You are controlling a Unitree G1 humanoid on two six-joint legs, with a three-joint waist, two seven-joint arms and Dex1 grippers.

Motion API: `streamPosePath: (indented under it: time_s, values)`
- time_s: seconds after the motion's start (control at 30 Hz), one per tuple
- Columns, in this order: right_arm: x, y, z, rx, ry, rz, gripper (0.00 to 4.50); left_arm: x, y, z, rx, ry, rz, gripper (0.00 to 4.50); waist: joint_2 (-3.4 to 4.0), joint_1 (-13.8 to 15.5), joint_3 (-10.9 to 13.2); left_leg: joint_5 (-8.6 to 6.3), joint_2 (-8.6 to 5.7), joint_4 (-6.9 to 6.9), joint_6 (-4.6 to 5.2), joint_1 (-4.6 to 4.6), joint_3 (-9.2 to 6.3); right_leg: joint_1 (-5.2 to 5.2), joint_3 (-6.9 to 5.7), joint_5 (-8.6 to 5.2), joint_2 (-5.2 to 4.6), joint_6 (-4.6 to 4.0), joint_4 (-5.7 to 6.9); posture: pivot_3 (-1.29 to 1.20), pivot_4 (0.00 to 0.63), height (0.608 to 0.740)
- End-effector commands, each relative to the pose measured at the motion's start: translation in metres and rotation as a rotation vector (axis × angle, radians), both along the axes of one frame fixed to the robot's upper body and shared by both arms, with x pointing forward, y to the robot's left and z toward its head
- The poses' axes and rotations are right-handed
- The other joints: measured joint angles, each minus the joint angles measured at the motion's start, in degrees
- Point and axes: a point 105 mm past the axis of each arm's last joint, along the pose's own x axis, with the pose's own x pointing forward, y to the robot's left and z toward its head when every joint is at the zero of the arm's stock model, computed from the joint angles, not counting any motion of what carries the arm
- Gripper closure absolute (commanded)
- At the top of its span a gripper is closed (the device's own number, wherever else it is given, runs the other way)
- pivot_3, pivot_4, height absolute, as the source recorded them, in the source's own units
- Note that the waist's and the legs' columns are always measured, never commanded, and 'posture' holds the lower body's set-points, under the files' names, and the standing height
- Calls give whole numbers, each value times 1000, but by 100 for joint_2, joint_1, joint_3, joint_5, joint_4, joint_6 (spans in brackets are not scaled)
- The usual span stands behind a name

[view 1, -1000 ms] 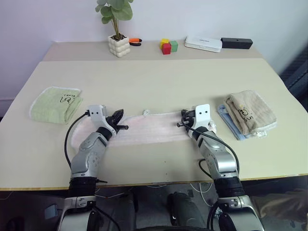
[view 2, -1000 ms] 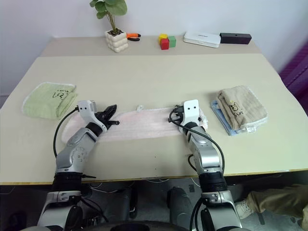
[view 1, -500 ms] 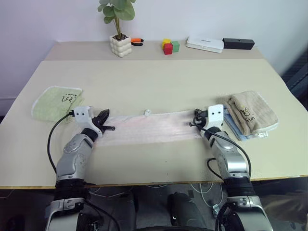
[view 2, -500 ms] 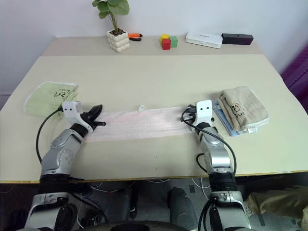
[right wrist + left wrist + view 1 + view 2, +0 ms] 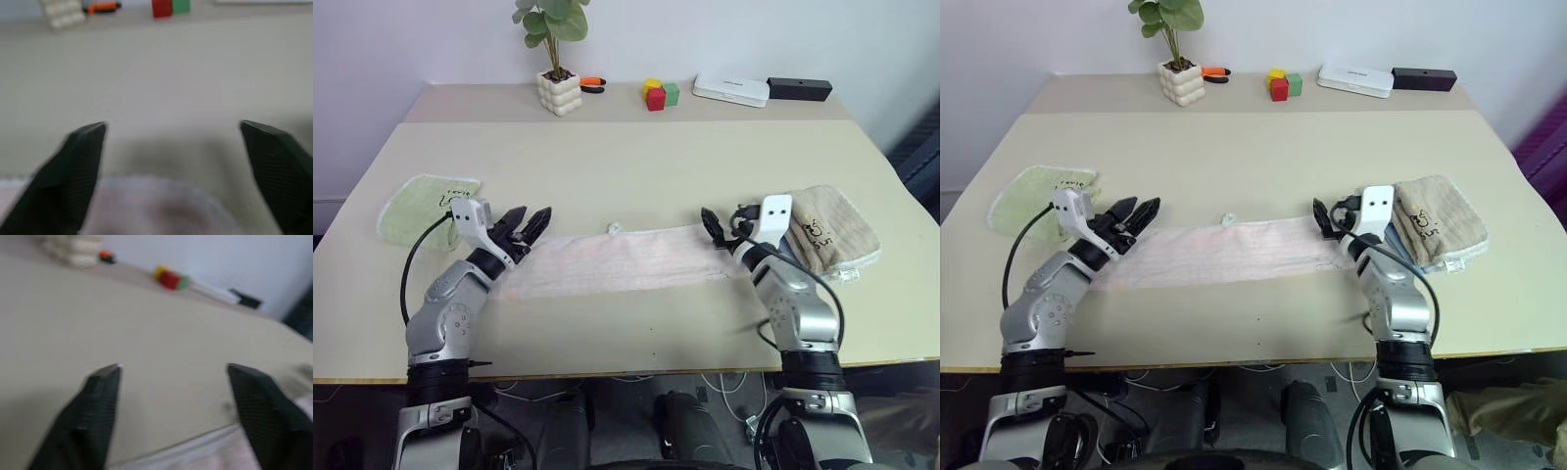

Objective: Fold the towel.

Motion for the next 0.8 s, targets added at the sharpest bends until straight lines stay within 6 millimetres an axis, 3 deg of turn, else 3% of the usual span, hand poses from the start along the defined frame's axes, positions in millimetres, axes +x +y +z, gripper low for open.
streamPosePath:
  time_s: [0.03,0.13,0.3,0.47,0.63,0.8]
  values:
    - [-19,-9,28,114,-4,53,0,-11,-8,30,16,-103,-170,33,0,-4,0,0,0,-1,0,1,0,0,0,0,0,0,0,0,150,740]
    - [-33,-11,30,193,44,80,0,-15,-10,28,48,-100,-262,33,0,-10,0,0,2,-4,0,2,0,-1,-1,-1,1,-2,-1,0,150,740]
    - [-78,-6,30,416,125,144,0,-26,-22,31,85,-97,-563,33,0,13,2,0,2,-7,1,0,0,-6,-1,-8,1,-15,-2,0,150,740]
    - [-109,-14,14,566,210,86,0,-41,-22,37,142,-129,-801,33,-1,-18,3,-1,2,-4,1,-8,1,-5,-1,-13,-3,-24,-17,0,150,740]
    - [-116,-27,-8,676,274,-53,0,-41,-22,31,183,-73,-921,33,0,-44,3,-1,3,-7,3,-6,-1,-4,0,-14,-1,-26,-22,0,150,740]
    - [-107,-28,-23,758,316,-136,0,-41,-27,37,182,-93,-956,33,0,-42,3,-1,3,-5,3,-11,-1,-4,1,-14,-1,-26,-26,0,150,740]
